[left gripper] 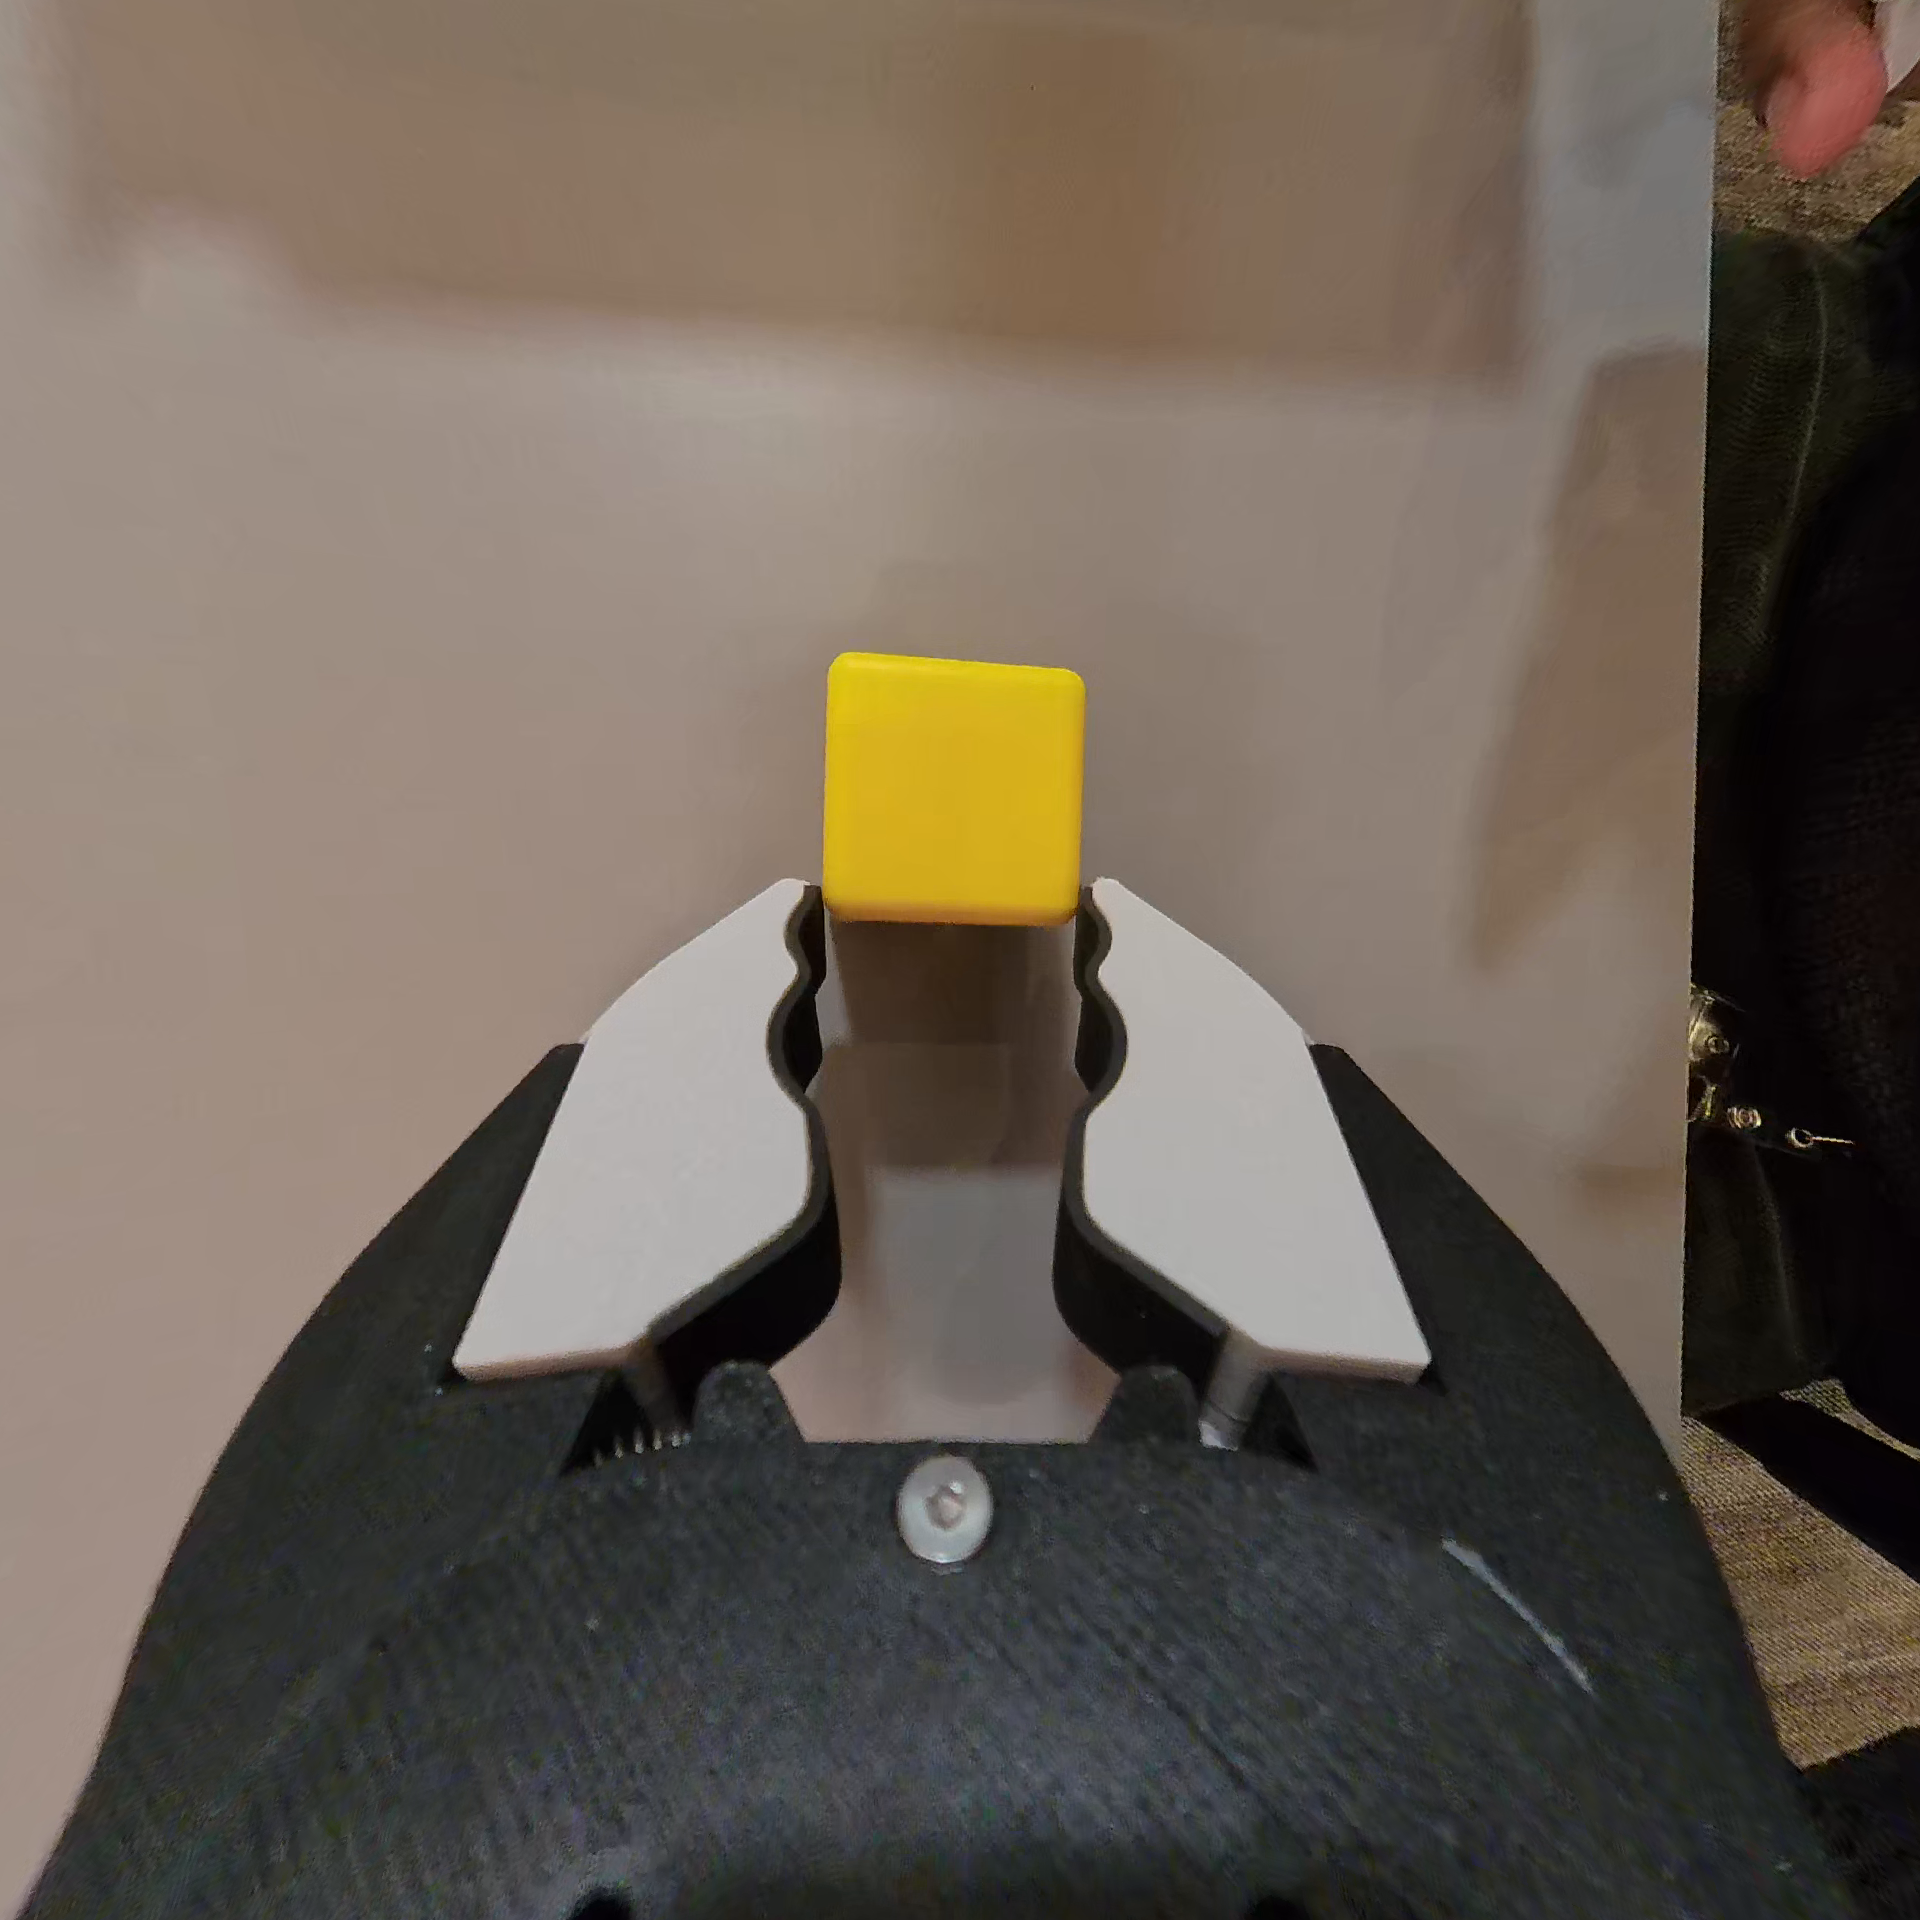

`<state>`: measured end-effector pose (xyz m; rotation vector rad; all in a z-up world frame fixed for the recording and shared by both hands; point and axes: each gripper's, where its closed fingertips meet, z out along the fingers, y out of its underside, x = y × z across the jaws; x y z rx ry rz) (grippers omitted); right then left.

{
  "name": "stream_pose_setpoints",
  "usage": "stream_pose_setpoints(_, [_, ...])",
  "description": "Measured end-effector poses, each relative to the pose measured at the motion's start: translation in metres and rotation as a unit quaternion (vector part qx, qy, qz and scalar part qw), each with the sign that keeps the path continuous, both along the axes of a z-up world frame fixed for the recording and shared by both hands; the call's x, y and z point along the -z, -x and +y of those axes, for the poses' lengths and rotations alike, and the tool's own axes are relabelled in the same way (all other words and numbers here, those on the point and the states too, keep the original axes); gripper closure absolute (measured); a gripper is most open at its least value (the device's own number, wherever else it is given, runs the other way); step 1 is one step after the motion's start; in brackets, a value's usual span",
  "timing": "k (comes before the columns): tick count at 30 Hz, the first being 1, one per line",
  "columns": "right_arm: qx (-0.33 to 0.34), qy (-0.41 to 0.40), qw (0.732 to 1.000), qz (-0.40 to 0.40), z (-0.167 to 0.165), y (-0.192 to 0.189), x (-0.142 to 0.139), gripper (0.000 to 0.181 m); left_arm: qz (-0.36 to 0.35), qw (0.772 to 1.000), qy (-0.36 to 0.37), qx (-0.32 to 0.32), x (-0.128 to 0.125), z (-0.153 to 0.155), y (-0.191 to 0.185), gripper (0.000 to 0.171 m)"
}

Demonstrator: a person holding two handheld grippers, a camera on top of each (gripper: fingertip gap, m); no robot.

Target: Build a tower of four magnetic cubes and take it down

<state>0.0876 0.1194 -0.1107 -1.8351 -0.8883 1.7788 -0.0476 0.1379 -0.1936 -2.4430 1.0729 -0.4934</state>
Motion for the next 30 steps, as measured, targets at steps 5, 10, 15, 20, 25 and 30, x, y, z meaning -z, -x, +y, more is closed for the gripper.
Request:
stream_pose_setpoints(5, [-0.001, 0.000, 1.000, 0.000, 0.000, 0.000, 0.000, 0.149, 0.007, 1.000, -0.004, -0.007, -0.003, 0.000, 0.005, 0.122])
stream_pose_setpoints(10, [-0.003, -0.008, 1.000, -0.014, -0.001, 0.000, 0.005, 0.149, 0.034, 0.999, -0.024, -0.034, -0.015, 0.001, 0.027, 0.125])
stream_pose_setpoints(15, [-0.013, -0.017, 0.999, -0.027, -0.006, 0.001, 0.009, 0.148, 0.020, 0.996, -0.065, -0.062, -0.043, 0.002, 0.043, 0.125])
stream_pose_setpoints(20, [-0.016, -0.014, 1.000, -0.022, -0.008, 0.003, 0.008, 0.148, 0.068, 0.975, -0.176, -0.118, -0.075, 0.024, 0.068, 0.127])
stream_pose_setpoints(25, [-0.021, -0.020, 0.999, -0.026, -0.011, 0.006, 0.009, 0.148, 0.099, 0.933, -0.295, -0.178, -0.113, 0.042, 0.087, 0.131])
stream_pose_setpoints(30, [-0.036, -0.031, 0.998, -0.028, -0.017, 0.012, 0.008, 0.148, 0.072, 0.909, -0.338, -0.232, -0.141, 0.036, 0.099, 0.124])
